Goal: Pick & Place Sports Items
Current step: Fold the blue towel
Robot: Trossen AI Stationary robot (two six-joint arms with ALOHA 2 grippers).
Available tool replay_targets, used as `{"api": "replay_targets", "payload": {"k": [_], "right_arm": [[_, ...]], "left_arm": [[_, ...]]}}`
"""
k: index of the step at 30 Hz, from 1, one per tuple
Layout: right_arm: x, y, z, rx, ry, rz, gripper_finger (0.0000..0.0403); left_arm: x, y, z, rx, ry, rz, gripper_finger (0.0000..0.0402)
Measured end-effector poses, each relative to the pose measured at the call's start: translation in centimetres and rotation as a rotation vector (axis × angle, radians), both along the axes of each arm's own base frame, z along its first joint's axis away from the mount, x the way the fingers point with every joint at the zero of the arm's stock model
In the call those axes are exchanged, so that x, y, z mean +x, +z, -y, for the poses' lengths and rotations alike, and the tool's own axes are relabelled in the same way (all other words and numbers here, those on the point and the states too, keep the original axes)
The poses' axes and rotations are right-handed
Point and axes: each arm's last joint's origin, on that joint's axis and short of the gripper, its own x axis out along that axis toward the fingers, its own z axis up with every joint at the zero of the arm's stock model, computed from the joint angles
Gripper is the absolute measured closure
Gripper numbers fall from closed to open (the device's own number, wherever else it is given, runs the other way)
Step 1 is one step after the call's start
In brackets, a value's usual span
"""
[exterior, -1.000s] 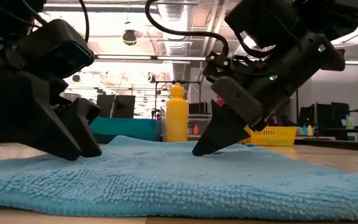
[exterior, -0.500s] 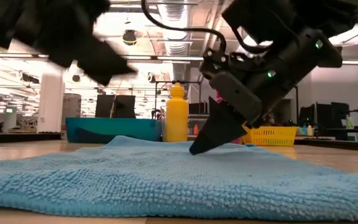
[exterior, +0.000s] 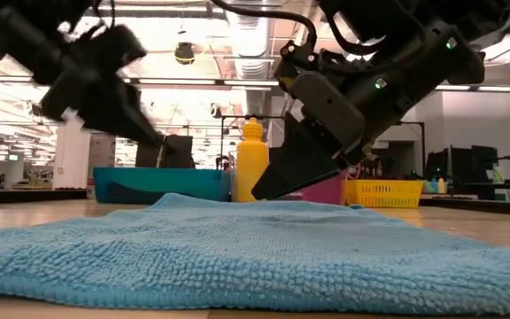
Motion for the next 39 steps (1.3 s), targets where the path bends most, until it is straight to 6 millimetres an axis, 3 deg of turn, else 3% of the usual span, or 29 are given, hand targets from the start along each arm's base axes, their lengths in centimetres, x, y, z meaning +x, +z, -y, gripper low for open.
{"api": "replay_targets", "payload": {"k": [7, 13, 26, 33, 39], "right_arm": [[0.1, 0.1, 0.0, -0.004, 0.009, 0.014, 0.0244], [0.1, 0.2, -0.1, -0.001, 0.009, 0.021, 0.0244], [1.1, 0.6, 2.0, -0.072, -0.084, 0.078, 0.0244], [2.1, 1.1, 4.1, -0.080, -0.098, 0.130, 0.0244], [2.2, 1.0, 4.1, -0.015, -0.036, 0.107, 0.0244]], "left_arm": [[-2.7, -3.8, -1.1, -0.004, 0.015, 0.001, 0.0257], [-4.3, -5.2, -1.6, -0.026, 0.017, 0.073, 0.0257], [-4.7, -5.6, -3.5, -0.050, 0.142, 0.111, 0.0257], [-4.7, -5.7, -3.5, -0.080, 0.106, 0.102, 0.0257], [-4.7, -5.7, -3.4, -0.113, 0.096, 0.101, 0.0257]]}}
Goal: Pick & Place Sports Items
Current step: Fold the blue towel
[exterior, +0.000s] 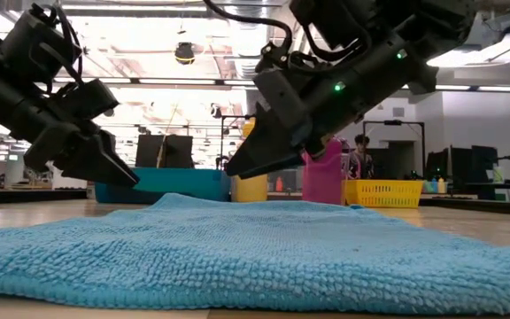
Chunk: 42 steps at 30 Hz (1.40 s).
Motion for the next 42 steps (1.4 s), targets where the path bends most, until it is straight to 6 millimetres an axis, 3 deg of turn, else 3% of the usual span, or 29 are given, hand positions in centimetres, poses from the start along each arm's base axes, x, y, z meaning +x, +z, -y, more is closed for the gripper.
{"api": "replay_targets", "payload": {"k": [33, 42], "right_arm": [[-1.3, -1.6, 0.0, 0.000, 0.041, -0.139, 0.0244], [-0.8, -3.8, -0.1, 0.053, 0.062, -0.144, 0.0244]], "left_arm": [[-0.3, -0.5, 0.1, -0.073, -0.009, -0.042, 0.0257], [-0.4, -0.7, 0.1, -0.094, 0.009, -0.059, 0.0257]]}}
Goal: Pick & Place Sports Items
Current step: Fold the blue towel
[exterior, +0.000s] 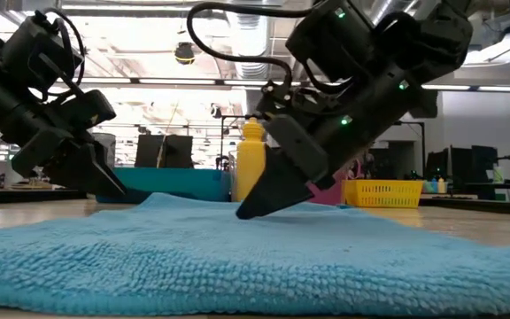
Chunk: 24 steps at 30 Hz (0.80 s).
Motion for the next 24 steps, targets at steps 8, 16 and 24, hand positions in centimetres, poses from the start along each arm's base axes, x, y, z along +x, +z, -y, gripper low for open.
{"api": "replay_targets", "payload": {"k": [8, 16, 24], "right_arm": [[0.4, -0.1, 0.0, 0.023, 0.005, 0.057, 0.0244], [0.4, -0.1, 0.0, 0.026, 0.009, 0.058, 0.0244], [0.5, -0.1, 0.0, 0.027, 0.010, 0.060, 0.0244]], "left_arm": [[0.0, 0.0, 0.1, -0.022, -0.016, -0.001, 0.0257], [0.0, -1.1, -0.1, -0.042, -0.008, -0.067, 0.0257], [1.1, -2.3, -0.4, -0.003, -0.025, -0.044, 0.0257]]}}
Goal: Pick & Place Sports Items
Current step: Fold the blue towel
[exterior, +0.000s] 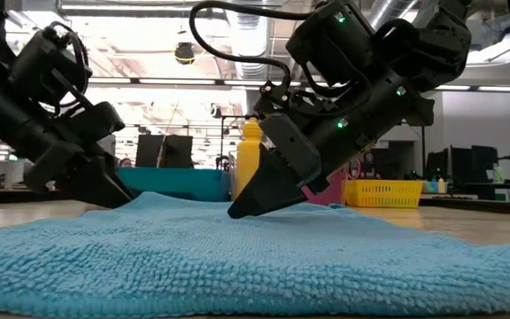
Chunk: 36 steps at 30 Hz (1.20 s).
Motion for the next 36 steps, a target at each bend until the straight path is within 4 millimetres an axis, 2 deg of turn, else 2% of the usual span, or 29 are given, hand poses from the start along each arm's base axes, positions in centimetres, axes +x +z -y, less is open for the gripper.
{"api": "replay_targets", "payload": {"k": [6, 15, 23, 29, 33, 36], "right_arm": [[0.0, 0.0, 0.0, 0.002, 0.001, 0.006, 0.0244], [0.0, 0.0, 0.0, 0.003, 0.002, 0.010, 0.0244], [0.0, 0.0, 0.0, 0.004, 0.002, 0.010, 0.0244], [0.0, 0.0, 0.0, 0.004, 0.002, 0.011, 0.0244], [0.0, 0.0, 0.0, 0.004, 0.002, 0.011, 0.0244], [0.0, 0.0, 0.0, 0.004, 0.002, 0.011, 0.0244]], "left_arm": [[0.5, -0.6, -0.3, 0.014, -0.015, 0.028, 0.0257], [0.9, -0.9, -2.2, 0.016, 0.054, 0.054, 0.0257], [0.6, -1.0, -3.8, 0.135, 0.265, 0.036, 0.0257], [0.3, -1.0, -4.2, 0.228, 0.384, 0.021, 0.0257], [0.2, -1.1, -4.2, 0.229, 0.384, 0.011, 0.0257], [0.2, -1.3, -4.0, 0.171, 0.314, -0.007, 0.0257]]}}
